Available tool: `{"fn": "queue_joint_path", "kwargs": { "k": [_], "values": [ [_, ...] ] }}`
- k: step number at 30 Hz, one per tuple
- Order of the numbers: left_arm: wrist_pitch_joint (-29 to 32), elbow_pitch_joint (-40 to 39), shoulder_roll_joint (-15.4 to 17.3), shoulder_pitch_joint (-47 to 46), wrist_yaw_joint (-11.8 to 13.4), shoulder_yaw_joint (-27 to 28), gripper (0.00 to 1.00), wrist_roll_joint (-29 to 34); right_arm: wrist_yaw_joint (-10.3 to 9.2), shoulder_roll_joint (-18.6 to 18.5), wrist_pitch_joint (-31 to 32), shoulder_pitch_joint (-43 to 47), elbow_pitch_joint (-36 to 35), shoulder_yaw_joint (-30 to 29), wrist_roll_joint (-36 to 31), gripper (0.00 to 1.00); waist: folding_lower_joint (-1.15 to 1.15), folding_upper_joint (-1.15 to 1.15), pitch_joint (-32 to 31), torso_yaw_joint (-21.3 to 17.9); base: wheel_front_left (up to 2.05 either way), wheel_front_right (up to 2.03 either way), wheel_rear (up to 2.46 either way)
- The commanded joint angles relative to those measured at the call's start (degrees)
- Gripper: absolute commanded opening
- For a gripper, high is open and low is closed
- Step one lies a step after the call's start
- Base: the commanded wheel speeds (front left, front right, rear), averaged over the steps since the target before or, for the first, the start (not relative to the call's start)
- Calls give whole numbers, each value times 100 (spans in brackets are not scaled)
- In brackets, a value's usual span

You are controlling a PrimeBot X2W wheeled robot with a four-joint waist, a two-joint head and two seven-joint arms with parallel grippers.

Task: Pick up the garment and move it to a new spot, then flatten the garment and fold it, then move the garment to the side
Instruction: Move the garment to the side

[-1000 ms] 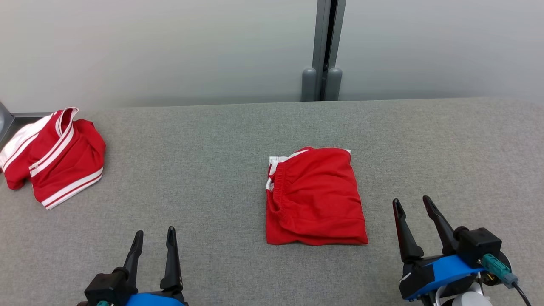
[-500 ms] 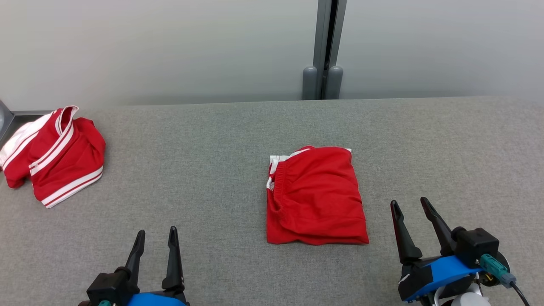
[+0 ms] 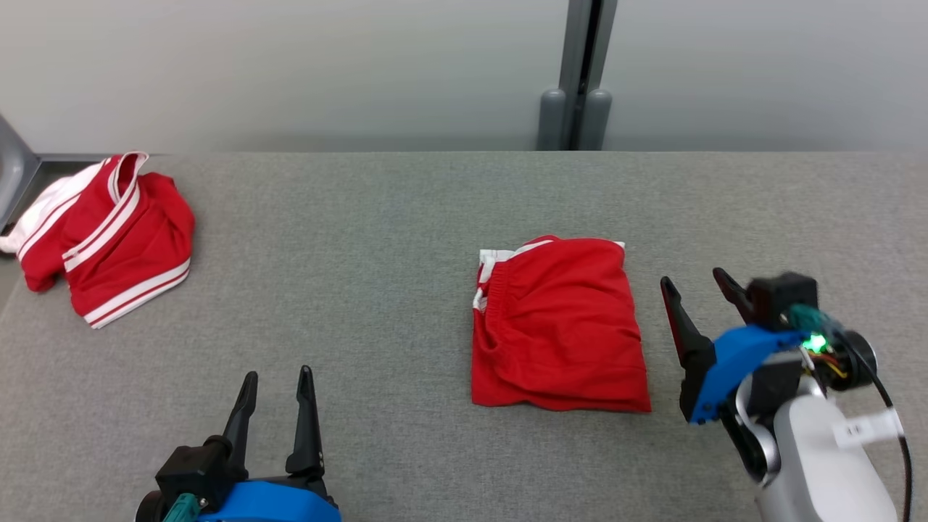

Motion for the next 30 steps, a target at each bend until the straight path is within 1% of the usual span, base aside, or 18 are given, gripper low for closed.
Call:
{"fn": "queue_joint_path", "kwargs": {
  "k": [1,6,7,8,9,12,13,17,23,25,26,27,28,30],
  "values": [
    [-26,22,-30,-86,-33,12,100,32,1,-3,276,-217,90,-2,-119,100,0,0,68,88,0,0,0],
    [-26,78,-133,-170,-92,65,100,57,1,-24,1376,-783,538,53,-218,100,0,0,199,269,0,0,0],
    [-26,93,-155,-171,-100,78,100,63,1,-34,1556,-879,629,71,-153,100,0,0,226,304,0,0,0],
    [-26,93,-155,-171,-100,78,100,63,1,-34,1556,-879,629,71,-153,100,0,0,226,304,0,0,0],
    [-26,112,-197,-209,-132,111,100,88,1,-101,1873,-1053,810,100,-91,100,0,0,282,370,0,0,0],
    [-26,144,-257,-260,-179,143,100,126,1,-198,2330,-1214,1088,181,29,100,0,0,355,468,0,0,0],
    [-26,144,-257,-260,-179,143,100,126,1,-198,2330,-1214,1088,181,29,100,0,0,355,468,0,0,0],
    [-26,163,-320,-294,-243,210,100,197,1,-361,2713,-1346,1349,184,263,100,0,0,458,576,0,0,0],
    [-26,175,-411,-346,-301,315,100,293,1,-427,2982,-1424,1618,191,832,100,0,0,604,621,0,0,0],
    [-26,180,-426,-358,-337,337,100,331,1,-406,2970,-1459,1661,265,1064,49,0,0,658,606,0,0,0],
    [-26,185,-430,-375,-354,345,100,347,1,-401,2957,-1471,1678,309,1157,42,0,0,688,591,0,0,0],
    [-26,186,-433,-397,-353,351,100,382,1,-409,2916,-1487,1684,355,1252,31,0,0,717,574,0,0,0],
    [-26,186,-435,-413,-367,356,100,396,1,-433,2849,-1512,1680,398,1299,0,0,0,747,556,0,0,0],
    [-26,178,-441,-462,-394,350,100,450,0,-495,2676,-1597,1680,473,1350,0,0,0,799,513,0,0,0]
  ]
}}
